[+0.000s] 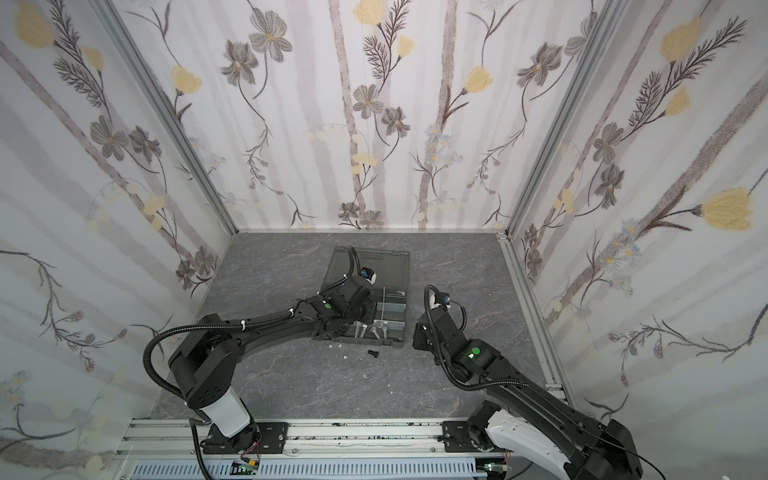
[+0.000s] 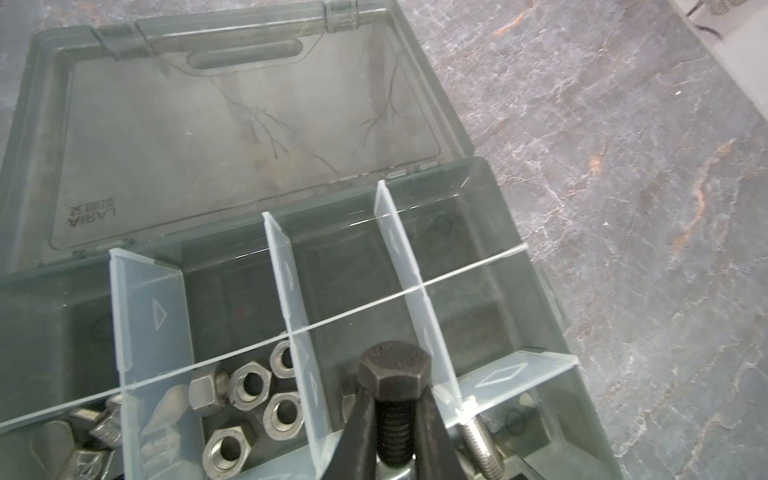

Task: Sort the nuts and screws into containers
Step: 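Carry the black bolt with the left gripper into the compartment and release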

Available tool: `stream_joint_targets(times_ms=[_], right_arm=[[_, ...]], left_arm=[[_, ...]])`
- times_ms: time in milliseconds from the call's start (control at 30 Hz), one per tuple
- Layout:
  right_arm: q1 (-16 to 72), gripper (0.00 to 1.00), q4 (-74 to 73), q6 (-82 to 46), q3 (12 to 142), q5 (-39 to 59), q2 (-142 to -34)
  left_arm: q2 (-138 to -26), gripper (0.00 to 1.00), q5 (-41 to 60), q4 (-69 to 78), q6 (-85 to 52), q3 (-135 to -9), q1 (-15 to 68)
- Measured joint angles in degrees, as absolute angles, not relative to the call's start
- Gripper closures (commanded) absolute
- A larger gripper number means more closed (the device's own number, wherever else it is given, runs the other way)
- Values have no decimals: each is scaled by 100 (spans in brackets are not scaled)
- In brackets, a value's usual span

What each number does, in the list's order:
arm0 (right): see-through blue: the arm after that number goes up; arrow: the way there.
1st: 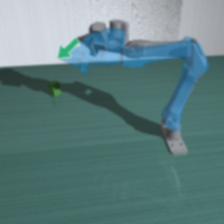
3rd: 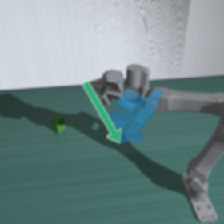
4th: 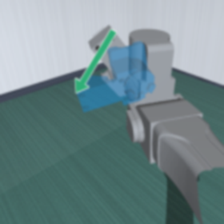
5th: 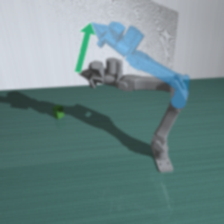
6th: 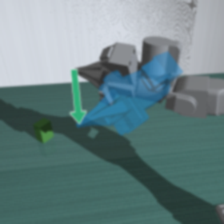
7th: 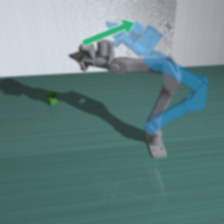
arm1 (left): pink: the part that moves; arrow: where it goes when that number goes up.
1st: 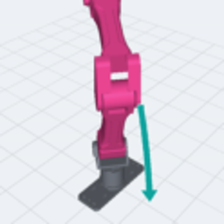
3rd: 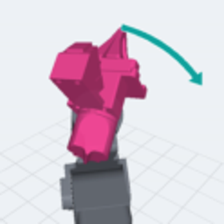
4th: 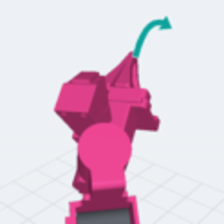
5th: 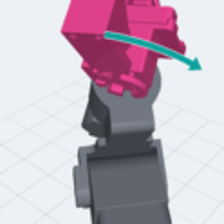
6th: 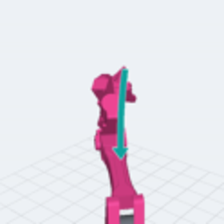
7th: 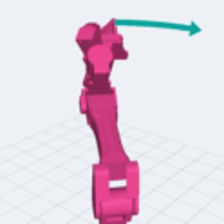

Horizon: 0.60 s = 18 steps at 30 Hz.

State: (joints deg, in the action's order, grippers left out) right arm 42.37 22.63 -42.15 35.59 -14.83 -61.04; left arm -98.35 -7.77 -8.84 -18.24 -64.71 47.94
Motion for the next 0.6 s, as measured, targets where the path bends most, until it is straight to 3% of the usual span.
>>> stream_joint_targets(times_ms=[233,600], right_arm=[[4237,69,2287,-4259,3489,-1380,-6158],[4237,68,2296,-4257,3457,-1380,-6154]], left_arm=[[-10022,82,-685,-899,-1872,-6431,4692],[-10204,71,-663,-906,-2043,-6512,4654]])
